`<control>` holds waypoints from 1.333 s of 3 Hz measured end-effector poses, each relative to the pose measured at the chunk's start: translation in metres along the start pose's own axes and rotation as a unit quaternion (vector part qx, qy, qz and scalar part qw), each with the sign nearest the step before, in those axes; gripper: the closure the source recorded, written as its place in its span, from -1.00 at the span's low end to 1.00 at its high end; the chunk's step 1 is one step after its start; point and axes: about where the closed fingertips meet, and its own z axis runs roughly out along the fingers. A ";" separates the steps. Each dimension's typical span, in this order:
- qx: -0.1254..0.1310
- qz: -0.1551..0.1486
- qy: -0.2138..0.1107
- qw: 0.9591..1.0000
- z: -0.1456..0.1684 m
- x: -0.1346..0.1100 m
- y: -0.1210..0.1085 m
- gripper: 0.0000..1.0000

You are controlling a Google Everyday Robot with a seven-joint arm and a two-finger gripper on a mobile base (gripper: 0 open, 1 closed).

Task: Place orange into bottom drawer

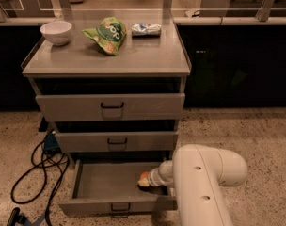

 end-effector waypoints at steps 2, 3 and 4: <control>0.000 0.000 0.000 1.000 0.000 0.000 0.000 -0.76; 0.000 0.000 0.000 1.000 0.000 0.000 0.000 -1.00; 0.000 0.000 0.000 1.000 0.000 0.000 0.000 -1.00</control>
Offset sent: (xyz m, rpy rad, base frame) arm 0.0000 0.0000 0.0000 0.0000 0.0000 0.0000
